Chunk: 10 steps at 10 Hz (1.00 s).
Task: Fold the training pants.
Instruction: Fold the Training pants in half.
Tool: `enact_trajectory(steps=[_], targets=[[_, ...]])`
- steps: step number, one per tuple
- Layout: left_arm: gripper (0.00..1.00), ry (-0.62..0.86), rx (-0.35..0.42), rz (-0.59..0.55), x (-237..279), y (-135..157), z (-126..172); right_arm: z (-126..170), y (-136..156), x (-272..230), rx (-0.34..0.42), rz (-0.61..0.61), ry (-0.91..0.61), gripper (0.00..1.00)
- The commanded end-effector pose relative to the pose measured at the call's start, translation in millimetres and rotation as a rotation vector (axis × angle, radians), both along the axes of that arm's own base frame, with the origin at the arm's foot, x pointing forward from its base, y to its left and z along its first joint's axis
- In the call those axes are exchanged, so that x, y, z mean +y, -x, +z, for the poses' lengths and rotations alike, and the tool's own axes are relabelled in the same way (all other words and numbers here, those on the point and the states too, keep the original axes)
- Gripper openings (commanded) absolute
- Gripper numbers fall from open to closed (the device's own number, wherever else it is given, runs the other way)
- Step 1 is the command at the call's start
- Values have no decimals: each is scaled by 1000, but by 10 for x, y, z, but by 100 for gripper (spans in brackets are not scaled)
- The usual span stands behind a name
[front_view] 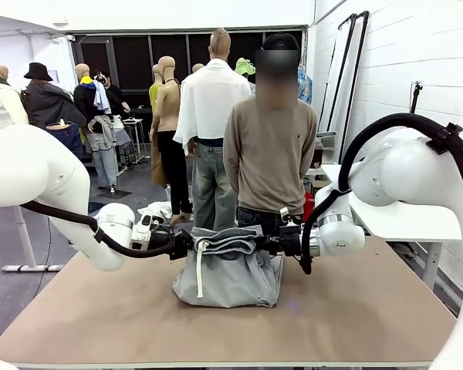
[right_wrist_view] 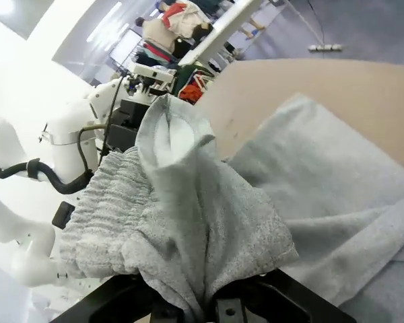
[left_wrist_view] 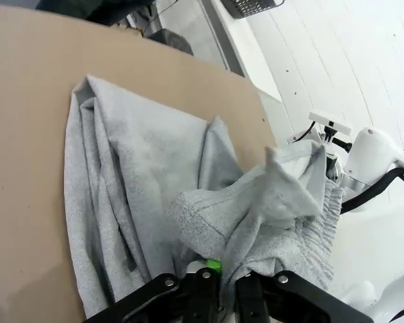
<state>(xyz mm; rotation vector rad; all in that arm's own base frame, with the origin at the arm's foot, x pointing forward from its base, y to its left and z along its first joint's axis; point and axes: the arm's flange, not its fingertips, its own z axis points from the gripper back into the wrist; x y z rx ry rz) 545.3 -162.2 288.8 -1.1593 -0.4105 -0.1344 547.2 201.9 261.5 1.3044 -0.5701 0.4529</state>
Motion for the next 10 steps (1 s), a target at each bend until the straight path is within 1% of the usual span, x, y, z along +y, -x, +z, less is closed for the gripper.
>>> enact_trajectory(steps=[1,3,6,10], targets=[[0,-26,70,6,45,-130,-35,-37,-120,-62,69,-14,56,0],[0,-40,110,12,55,-106,-129,-76,-137,-80,90,-22,77,0],[0,-72,132,50,81,-143,-228,-170,-213,-60,102,-42,113,0],[0,-70,110,84,96,-196,-226,-196,-265,-92,110,-92,122,0]])
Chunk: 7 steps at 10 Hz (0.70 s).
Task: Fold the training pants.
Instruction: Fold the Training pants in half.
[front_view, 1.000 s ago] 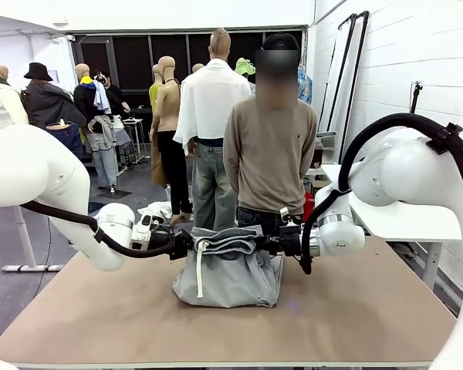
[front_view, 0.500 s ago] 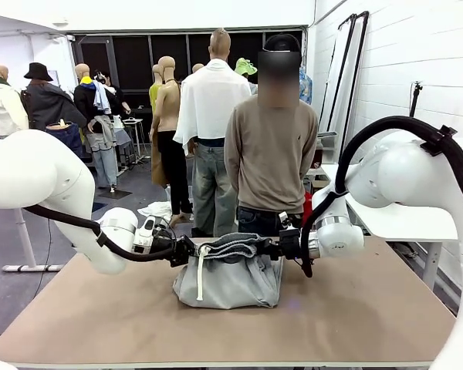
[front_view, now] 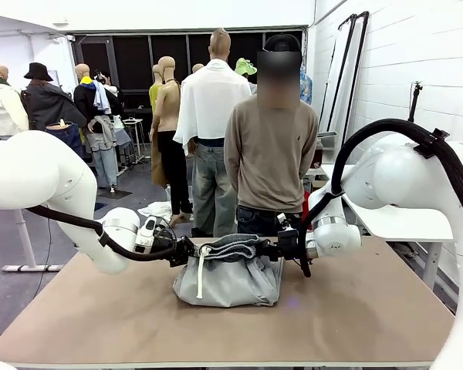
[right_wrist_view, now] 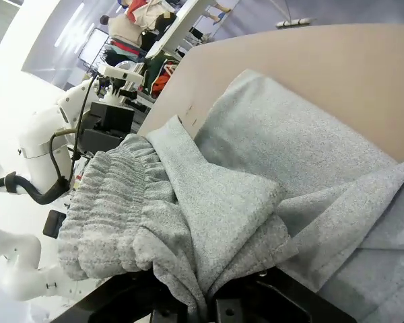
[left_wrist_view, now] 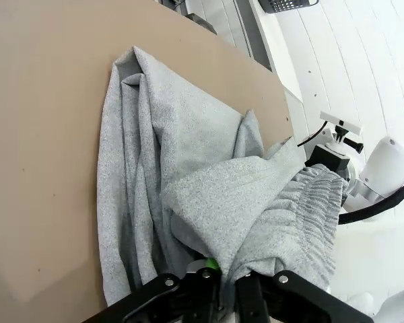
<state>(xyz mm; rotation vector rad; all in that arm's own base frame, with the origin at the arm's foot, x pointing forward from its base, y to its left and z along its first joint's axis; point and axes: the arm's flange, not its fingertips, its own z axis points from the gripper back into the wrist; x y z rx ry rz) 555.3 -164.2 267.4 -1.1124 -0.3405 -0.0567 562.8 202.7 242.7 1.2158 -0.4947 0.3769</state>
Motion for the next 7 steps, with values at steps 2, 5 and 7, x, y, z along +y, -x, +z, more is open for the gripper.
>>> enact_trajectory(steps=[2,5,7], targets=[[11,-32,25,53,121,-96,-1,-10,-100,-100,27,-57,35,16],[70,-34,47,64,156,-83,40,19,-83,-122,62,-65,48,74],[100,-48,46,63,157,-73,74,78,-56,-151,72,-64,64,100]])
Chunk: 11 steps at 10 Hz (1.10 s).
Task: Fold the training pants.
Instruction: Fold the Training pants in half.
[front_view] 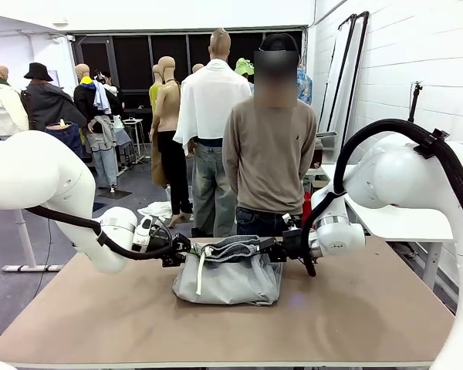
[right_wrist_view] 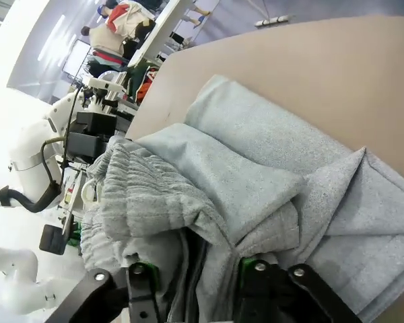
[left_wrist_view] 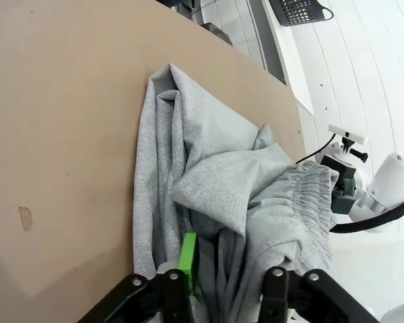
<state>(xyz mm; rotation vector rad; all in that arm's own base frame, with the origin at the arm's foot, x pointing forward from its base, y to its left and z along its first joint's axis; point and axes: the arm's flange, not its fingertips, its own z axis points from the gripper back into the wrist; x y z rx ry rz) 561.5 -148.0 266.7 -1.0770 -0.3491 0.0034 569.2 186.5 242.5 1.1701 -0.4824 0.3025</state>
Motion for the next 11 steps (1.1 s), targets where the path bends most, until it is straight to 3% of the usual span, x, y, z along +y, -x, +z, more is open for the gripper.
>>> enact_trajectory(steps=[1,7,11], targets=[[100,-27,20,6,4,-5,101,127,13,-21,27,-5,45,100],[100,-95,-3,78,400,299,319,490,104,-294,13,-23,169,100],[100,-130,-81,106,539,366,436,647,130,-331,-30,-20,205,100]])
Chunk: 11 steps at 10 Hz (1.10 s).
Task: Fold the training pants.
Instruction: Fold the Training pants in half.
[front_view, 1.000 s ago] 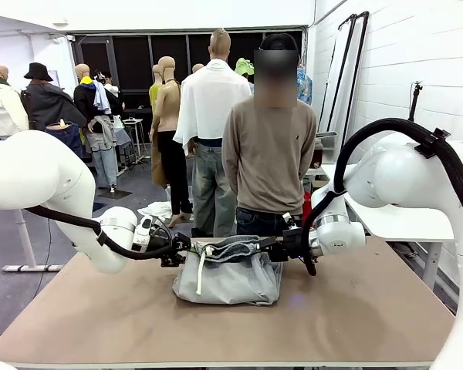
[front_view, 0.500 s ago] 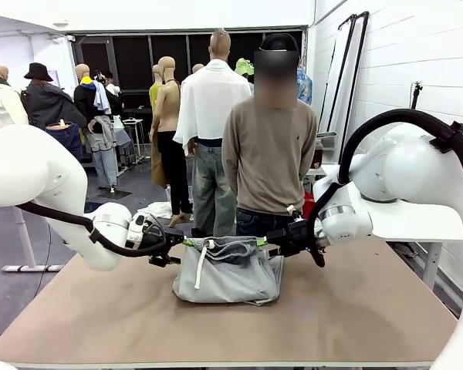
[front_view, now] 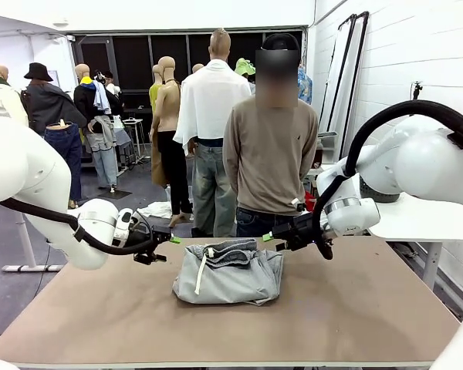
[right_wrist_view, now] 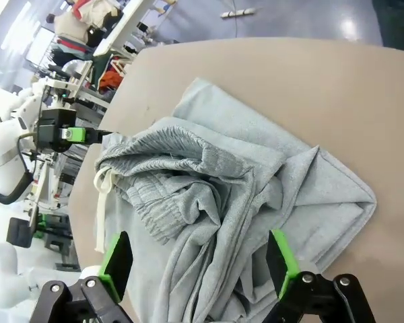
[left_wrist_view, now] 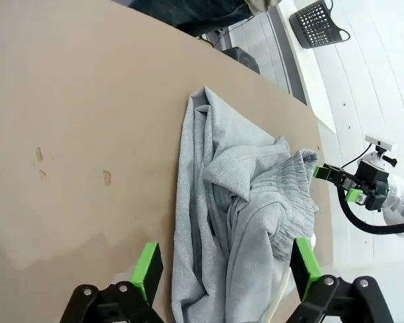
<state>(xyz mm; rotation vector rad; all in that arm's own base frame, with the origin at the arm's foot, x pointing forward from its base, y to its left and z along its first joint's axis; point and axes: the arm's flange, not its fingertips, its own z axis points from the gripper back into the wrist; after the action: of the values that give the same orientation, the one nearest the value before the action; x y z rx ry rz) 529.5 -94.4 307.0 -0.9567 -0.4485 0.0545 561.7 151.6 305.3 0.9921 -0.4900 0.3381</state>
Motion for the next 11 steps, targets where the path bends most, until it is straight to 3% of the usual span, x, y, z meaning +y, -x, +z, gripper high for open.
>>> enact_trajectory(steps=[1,2,11], targets=[[100,-70,-68,-36,-24,49,88,18,54,24,-14,5,18,100],[100,0,0,0,0,0,0,0,0,0,0,0,0,100],[100,0,0,0,0,0,0,0,0,0,0,0,0,100]])
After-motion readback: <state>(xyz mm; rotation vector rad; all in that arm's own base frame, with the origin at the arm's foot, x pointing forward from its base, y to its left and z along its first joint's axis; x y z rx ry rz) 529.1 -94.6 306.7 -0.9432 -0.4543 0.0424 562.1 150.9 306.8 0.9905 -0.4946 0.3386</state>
